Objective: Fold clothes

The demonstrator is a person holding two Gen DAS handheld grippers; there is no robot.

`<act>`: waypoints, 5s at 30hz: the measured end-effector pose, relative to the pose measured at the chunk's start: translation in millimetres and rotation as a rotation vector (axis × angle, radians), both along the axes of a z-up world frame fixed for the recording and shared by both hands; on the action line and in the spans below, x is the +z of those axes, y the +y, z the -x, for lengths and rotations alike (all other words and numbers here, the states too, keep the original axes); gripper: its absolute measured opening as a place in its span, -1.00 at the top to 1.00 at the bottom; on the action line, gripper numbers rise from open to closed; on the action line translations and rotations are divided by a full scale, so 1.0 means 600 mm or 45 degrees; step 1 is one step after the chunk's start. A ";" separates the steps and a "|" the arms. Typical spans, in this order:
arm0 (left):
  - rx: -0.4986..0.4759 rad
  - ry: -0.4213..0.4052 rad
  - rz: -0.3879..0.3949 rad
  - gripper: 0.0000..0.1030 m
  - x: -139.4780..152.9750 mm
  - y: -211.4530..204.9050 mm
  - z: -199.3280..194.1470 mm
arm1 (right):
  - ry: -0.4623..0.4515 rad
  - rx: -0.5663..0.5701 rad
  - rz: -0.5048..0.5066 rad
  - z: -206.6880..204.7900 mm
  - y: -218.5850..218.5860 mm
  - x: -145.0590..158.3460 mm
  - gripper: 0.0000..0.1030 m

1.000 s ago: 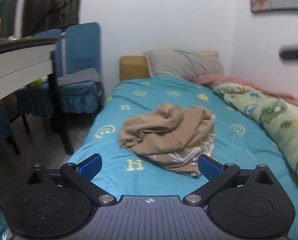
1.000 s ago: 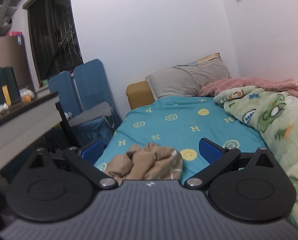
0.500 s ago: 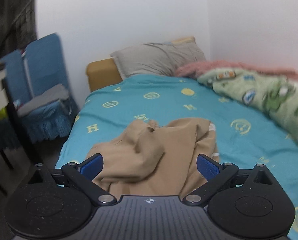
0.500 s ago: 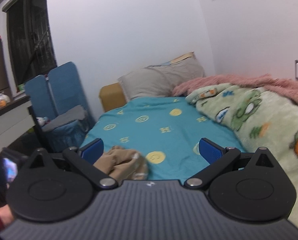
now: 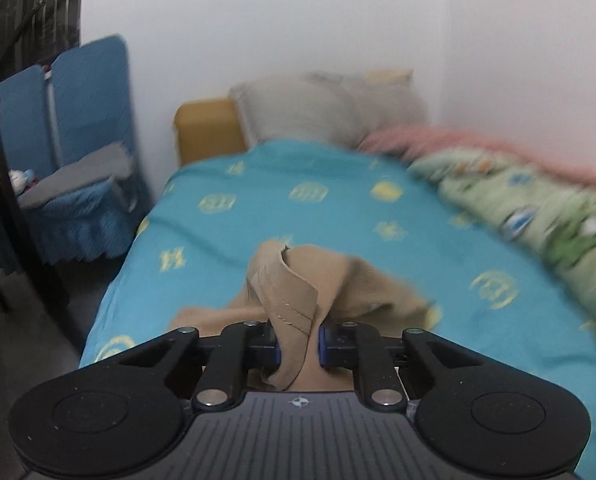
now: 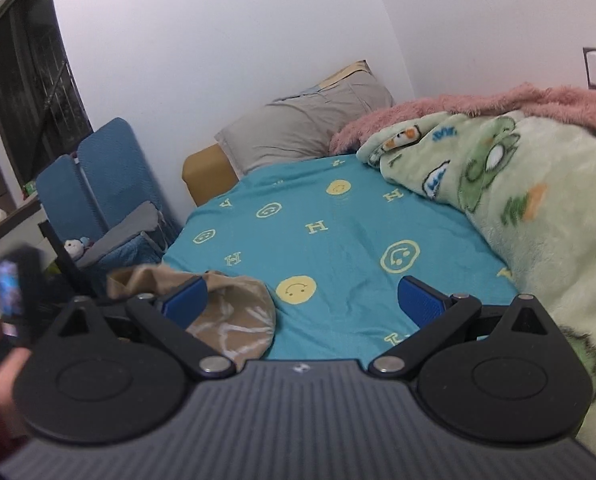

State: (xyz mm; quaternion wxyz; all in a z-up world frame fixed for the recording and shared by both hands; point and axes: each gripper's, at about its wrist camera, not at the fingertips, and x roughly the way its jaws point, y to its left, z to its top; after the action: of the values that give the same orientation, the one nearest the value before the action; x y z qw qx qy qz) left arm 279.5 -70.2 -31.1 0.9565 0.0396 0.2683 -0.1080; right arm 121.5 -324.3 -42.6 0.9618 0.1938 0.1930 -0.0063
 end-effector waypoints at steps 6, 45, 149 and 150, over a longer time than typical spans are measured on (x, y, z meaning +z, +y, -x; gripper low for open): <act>-0.183 -0.163 0.226 0.70 0.138 0.039 0.117 | -0.024 -0.005 0.009 0.011 0.007 0.007 -1.00; -0.481 -0.050 0.073 0.73 -0.026 0.108 0.306 | 0.307 -0.019 -0.191 0.004 -0.003 -0.039 -1.00; -0.260 -0.042 0.065 -0.15 0.009 0.074 0.446 | 0.160 0.033 -0.117 0.075 -0.013 0.031 -0.97; -0.258 -0.075 0.030 -0.17 0.016 0.063 0.461 | 0.134 0.014 -0.131 0.077 -0.018 0.032 -0.93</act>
State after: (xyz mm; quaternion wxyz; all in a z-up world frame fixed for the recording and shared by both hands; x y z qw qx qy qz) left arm 3.1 -32.2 -21.4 0.9484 0.0582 0.2335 -0.2062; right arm 75.2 -334.9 -23.3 0.9391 0.2414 0.2445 -0.0012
